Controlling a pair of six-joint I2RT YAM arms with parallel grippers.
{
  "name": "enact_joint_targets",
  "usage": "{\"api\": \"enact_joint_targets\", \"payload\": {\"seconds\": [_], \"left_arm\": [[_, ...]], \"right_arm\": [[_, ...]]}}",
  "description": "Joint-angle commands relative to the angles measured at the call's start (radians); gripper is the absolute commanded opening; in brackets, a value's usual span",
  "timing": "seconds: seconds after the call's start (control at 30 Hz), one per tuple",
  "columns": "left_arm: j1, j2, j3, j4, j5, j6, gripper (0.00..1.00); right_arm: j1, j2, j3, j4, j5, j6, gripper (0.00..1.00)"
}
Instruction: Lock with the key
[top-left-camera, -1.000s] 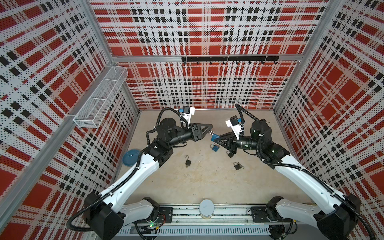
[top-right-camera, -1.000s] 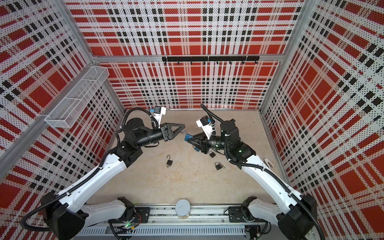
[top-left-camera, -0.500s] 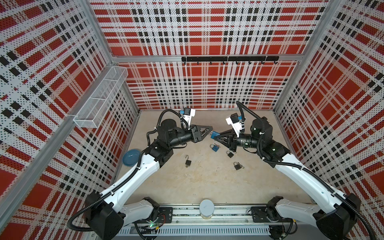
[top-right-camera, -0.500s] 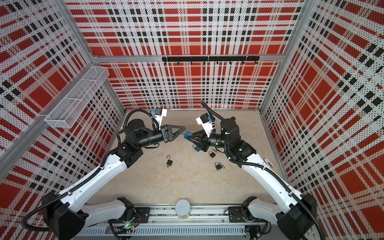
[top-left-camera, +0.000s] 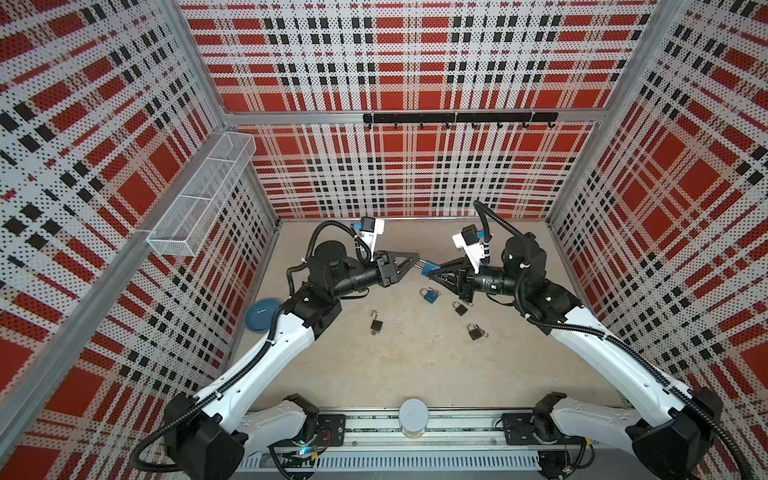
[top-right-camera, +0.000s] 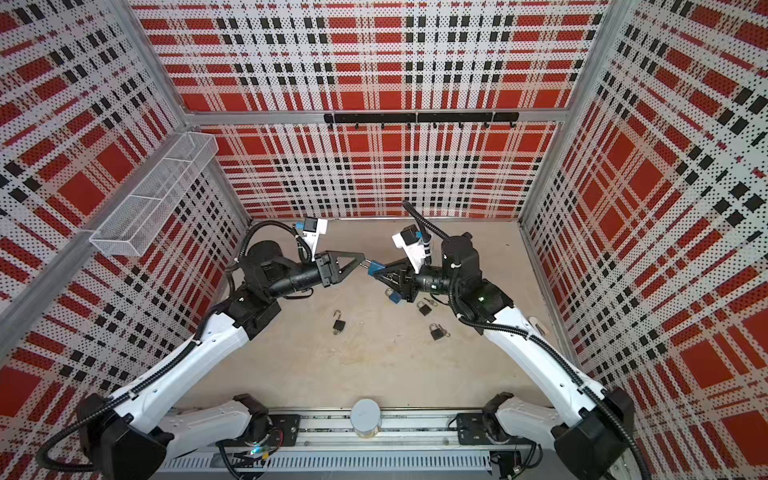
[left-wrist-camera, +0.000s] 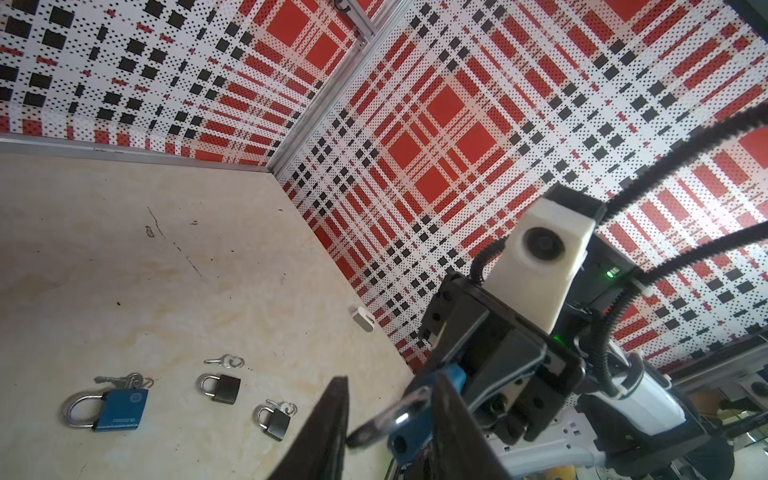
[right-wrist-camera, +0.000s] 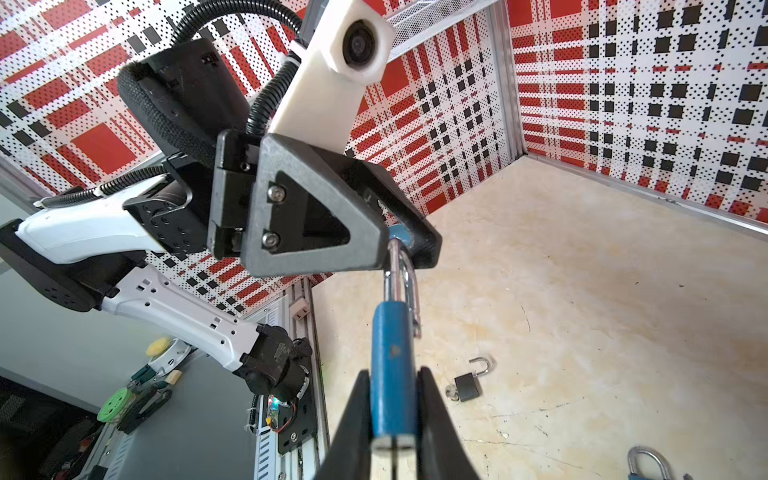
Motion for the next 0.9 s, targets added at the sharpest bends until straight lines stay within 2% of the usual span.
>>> {"api": "enact_joint_targets", "payload": {"seconds": [0.0, 0.13, 0.2, 0.5, 0.67, 0.87], "left_arm": [[0.007, -0.020, -0.011, 0.025, 0.021, -0.006, 0.34], [0.009, -0.022, -0.016, 0.024, 0.026, -0.008, 0.27], [0.012, -0.026, -0.020, 0.025, 0.025, -0.010, 0.21], [0.022, -0.028, -0.027, 0.025, 0.025, -0.014, 0.13], [0.025, -0.019, -0.030, 0.025, 0.033, -0.014, 0.00], [0.029, -0.015, -0.041, 0.025, 0.034, 0.005, 0.00]], "right_arm": [[-0.004, 0.008, 0.040, 0.067, -0.013, 0.000, 0.00], [-0.003, 0.008, 0.042, 0.067, -0.013, -0.001, 0.00], [-0.004, 0.009, 0.043, 0.067, -0.016, 0.001, 0.00], [-0.004, 0.014, 0.042, 0.091, -0.049, 0.027, 0.00], [-0.004, 0.017, 0.044, 0.124, -0.095, 0.074, 0.00], [-0.008, 0.025, 0.043, 0.227, -0.201, 0.199, 0.00]]}}
